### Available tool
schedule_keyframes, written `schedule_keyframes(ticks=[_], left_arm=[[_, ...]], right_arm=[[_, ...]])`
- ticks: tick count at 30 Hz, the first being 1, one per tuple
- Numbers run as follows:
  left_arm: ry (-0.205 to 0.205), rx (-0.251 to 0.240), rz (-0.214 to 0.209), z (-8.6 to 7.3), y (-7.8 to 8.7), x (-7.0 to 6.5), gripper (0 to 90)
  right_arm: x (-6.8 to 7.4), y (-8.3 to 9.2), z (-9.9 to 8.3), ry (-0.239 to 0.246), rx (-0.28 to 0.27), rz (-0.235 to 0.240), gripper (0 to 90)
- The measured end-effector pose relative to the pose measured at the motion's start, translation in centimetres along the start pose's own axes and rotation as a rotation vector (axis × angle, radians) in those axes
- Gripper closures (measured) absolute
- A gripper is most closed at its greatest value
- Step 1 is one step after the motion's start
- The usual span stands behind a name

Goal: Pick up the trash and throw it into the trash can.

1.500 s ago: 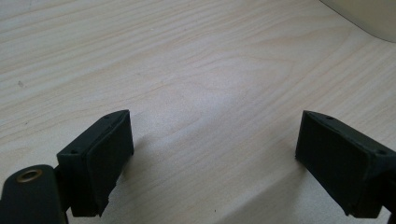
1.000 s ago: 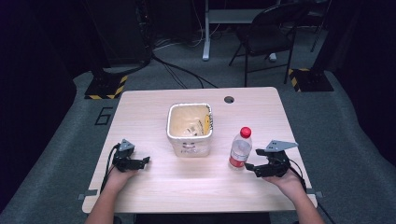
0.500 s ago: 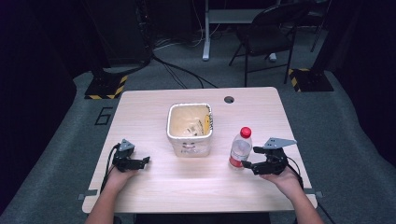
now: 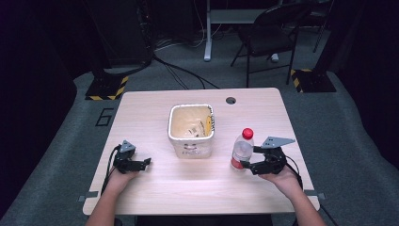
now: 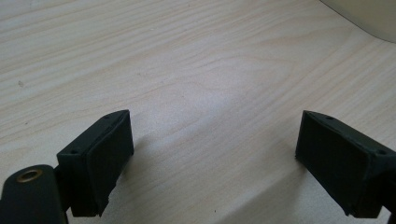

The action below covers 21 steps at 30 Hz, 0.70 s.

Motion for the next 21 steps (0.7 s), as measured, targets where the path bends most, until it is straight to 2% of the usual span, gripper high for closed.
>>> schedule_keyframes(ticks=[6,14,21], left_arm=[[0.000,0.000,0.000,0.0,0.0,0.0,10.9],[0.000,0.000,0.000,0.0,0.0,0.0,10.9],[0.000,0.000,0.000,0.0,0.0,0.0,11.0]], right_arm=[[0.0,0.2,0.4,0.004,-0.001,-0.004,19.3],[0.2,-0.4,0.9,0.016,0.009,-0.001,19.6],[0.4,-0.7,1.4,0.023,0.015,-0.001,23.5]])
Point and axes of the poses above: each handheld gripper's, and its own axes: y roughly backward along the jaws, z roughly out of its top, x roughly to its left, the point moved 9 cm from there along -y, roughly forward along the jaws, and after that the axes turned 12 degrees about x, right-handed, at the moved point
